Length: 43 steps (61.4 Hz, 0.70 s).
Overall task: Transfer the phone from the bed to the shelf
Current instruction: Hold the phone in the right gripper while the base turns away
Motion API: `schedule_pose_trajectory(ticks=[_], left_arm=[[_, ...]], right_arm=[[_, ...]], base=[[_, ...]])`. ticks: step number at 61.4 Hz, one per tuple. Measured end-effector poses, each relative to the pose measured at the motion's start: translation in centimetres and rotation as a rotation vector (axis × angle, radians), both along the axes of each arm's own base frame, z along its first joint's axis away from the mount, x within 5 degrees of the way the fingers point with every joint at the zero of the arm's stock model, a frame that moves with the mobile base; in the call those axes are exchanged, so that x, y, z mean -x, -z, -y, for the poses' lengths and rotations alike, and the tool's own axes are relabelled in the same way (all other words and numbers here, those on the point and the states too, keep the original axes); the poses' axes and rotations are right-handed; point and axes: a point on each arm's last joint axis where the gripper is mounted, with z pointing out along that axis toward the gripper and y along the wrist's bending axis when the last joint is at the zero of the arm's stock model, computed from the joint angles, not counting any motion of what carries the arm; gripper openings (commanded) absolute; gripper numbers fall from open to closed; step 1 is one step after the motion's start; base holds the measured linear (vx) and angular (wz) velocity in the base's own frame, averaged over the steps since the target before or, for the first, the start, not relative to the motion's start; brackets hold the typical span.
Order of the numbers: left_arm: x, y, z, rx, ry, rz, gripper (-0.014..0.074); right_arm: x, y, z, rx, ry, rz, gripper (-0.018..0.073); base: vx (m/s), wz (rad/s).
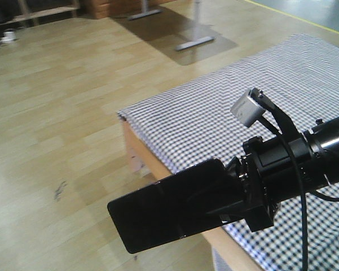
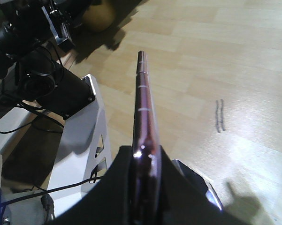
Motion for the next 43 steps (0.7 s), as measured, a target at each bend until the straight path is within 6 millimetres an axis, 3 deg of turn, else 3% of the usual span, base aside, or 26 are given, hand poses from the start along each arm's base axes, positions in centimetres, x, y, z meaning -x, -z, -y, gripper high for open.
schedule_pose_trajectory(ticks=[43], left_arm=[[0.0,0.0,0.0,0.0,0.0,0.0,0.0001]], right_arm=[[0.0,0.0,0.0,0.0,0.0,0.0,-0.0001]], base=[[-0.17,0.64]])
